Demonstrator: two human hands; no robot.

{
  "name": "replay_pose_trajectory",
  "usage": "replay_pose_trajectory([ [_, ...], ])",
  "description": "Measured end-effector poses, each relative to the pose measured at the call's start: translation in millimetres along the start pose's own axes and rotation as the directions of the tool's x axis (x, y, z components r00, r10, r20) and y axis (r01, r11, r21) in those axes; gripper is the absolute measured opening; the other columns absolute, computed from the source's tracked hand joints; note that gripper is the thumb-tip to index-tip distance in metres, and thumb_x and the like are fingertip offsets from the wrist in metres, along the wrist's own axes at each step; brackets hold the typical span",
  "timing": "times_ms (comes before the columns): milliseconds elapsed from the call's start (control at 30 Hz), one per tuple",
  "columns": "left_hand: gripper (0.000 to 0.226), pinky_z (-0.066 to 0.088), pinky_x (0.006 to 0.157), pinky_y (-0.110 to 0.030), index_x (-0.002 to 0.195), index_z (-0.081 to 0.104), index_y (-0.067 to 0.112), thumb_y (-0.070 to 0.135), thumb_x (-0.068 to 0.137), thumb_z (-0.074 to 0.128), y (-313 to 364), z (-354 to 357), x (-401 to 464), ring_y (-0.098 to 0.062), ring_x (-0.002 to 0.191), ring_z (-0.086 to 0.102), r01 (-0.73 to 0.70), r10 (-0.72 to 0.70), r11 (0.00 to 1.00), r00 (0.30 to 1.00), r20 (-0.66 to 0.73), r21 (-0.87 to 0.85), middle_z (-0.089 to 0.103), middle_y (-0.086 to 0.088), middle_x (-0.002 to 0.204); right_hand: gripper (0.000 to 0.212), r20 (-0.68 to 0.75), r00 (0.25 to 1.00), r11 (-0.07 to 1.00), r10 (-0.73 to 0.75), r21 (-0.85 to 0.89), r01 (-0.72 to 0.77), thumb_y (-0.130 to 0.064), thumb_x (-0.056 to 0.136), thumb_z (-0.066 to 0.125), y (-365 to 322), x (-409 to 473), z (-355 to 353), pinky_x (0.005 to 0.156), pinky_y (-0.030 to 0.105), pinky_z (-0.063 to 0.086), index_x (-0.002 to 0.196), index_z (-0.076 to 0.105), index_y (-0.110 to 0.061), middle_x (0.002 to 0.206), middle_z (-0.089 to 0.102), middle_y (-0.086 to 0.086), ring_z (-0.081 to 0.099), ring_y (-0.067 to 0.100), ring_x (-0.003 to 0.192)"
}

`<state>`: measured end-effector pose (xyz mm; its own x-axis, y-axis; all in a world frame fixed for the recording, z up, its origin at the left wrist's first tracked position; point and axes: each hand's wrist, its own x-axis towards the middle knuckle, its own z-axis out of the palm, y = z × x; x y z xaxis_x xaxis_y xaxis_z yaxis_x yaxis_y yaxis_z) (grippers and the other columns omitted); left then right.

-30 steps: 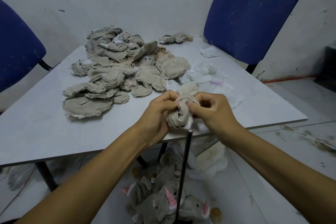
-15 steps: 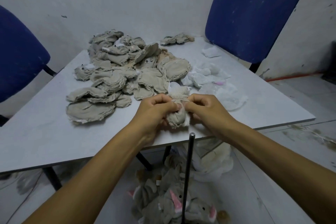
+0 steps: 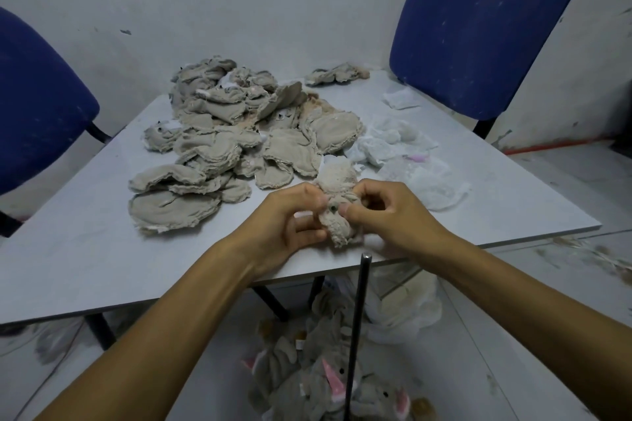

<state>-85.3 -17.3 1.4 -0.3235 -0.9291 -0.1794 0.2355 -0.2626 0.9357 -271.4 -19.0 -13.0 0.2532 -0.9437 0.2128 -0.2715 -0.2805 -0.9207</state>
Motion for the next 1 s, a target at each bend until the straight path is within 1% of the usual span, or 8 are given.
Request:
replay_pose_trajectory([
  [100, 0.014, 0.053, 0.052, -0.019, 0.063, 0.068, 0.020, 0.009, 0.070, 0.073, -2.1, -1.5, -0.9, -0.012, 0.060, 0.064, -0.032, 0.032, 0.998, 0.999, -0.005, 0.059, 0.065, -0.002, 0.072, 0.021, -0.013, 1.000, 1.000, 0.014, 0.027, -0.013, -0.019, 0.086, 0.075, -1.8, 1.0, 1.7, 0.062, 0.029, 0.044, 0.077, 0.063, -0.003, 0.062, 0.063, 0.009, 0.060, 0.014, 0.059],
  [267, 0.033, 0.051, 0.049, -0.017, 0.058, 0.068, 0.019, 0.000, 0.085, 0.069, -6.0, 2.8, 5.6, -0.009, 0.051, 0.060, -0.061, 0.075, 0.992, 0.988, -0.133, 0.109, 0.061, -0.001, 0.062, 0.022, -0.133, 0.990, 0.997, 0.053, -0.040, -0.059, -0.020, 0.083, 0.071, -0.5, 3.2, 12.3, 0.061, 0.032, 0.046, 0.064, 0.059, -0.020, 0.058, 0.066, 0.002, 0.061, 0.012, 0.055],
  [400, 0.038, 0.051, 0.048, -0.017, 0.053, 0.067, 0.019, -0.001, 0.085, 0.068, -6.9, 6.5, 6.3, -0.009, 0.048, 0.059, -0.079, 0.101, 0.990, 0.976, -0.194, 0.120, 0.059, 0.001, 0.055, 0.026, -0.058, 0.997, 0.998, 0.057, 0.018, -0.056, -0.030, 0.088, 0.070, -2.2, 1.0, 10.9, 0.058, 0.022, 0.043, 0.066, 0.058, -0.023, 0.058, 0.064, -0.004, 0.057, 0.005, 0.052],
  [567, 0.030, 0.049, 0.044, -0.018, 0.061, 0.059, 0.011, -0.006, 0.086, 0.060, -7.6, 10.8, 9.0, -0.010, 0.044, 0.056, -0.074, 0.091, 0.995, 0.961, -0.262, 0.074, 0.057, 0.000, 0.052, 0.027, -0.021, 0.995, 0.991, 0.095, 0.092, -0.092, -0.034, 0.085, 0.075, -4.6, 3.4, 11.1, 0.061, 0.027, 0.048, 0.072, 0.061, -0.016, 0.059, 0.066, -0.001, 0.062, 0.012, 0.054],
  [700, 0.027, 0.049, 0.047, -0.018, 0.071, 0.057, 0.012, -0.009, 0.089, 0.056, -11.2, 6.8, 6.2, -0.013, 0.048, 0.054, -0.133, 0.148, 0.987, 0.969, -0.197, 0.087, 0.053, -0.003, 0.061, 0.028, -0.008, 0.995, 0.981, 0.095, 0.172, -0.092, -0.025, 0.082, 0.079, -6.6, 5.8, 8.5, 0.049, 0.019, 0.044, 0.071, 0.057, -0.013, 0.051, 0.057, -0.007, 0.055, 0.008, 0.047],
  [800, 0.029, 0.048, 0.049, -0.019, 0.071, 0.059, 0.014, -0.008, 0.090, 0.055, -12.4, 4.1, 4.2, -0.013, 0.053, 0.051, -0.175, 0.185, 0.981, 0.975, -0.125, 0.082, 0.053, -0.002, 0.065, 0.022, -0.032, 0.995, 0.976, 0.097, 0.199, -0.088, -0.017, 0.083, 0.078, -3.3, 5.6, 8.5, 0.056, 0.029, 0.046, 0.070, 0.061, -0.014, 0.058, 0.052, -0.001, 0.055, 0.015, 0.054],
  [900, 0.034, 0.047, 0.046, -0.020, 0.065, 0.063, 0.018, -0.006, 0.089, 0.058, -11.8, 3.5, 5.8, -0.013, 0.054, 0.051, -0.183, 0.191, 0.981, 0.971, -0.145, 0.065, 0.056, -0.002, 0.065, 0.015, 0.109, 0.984, 0.932, 0.142, 0.320, -0.170, -0.015, 0.084, 0.076, -4.2, 8.8, 2.9, 0.059, 0.025, 0.050, 0.078, 0.062, -0.013, 0.071, 0.056, 0.004, 0.058, 0.016, 0.064],
  [1000, 0.030, 0.045, 0.052, -0.022, 0.067, 0.061, 0.016, -0.006, 0.087, 0.059, -9.2, -1.2, 5.7, -0.015, 0.060, 0.055, -0.157, 0.161, 0.986, 0.981, -0.108, 0.048, 0.060, -0.002, 0.067, 0.020, 0.312, 0.930, 0.858, 0.195, 0.406, -0.316, -0.027, 0.079, 0.073, -7.0, 12.3, -6.3, 0.070, 0.025, 0.058, 0.085, 0.062, -0.012, 0.087, 0.062, 0.012, 0.064, 0.019, 0.081],
])
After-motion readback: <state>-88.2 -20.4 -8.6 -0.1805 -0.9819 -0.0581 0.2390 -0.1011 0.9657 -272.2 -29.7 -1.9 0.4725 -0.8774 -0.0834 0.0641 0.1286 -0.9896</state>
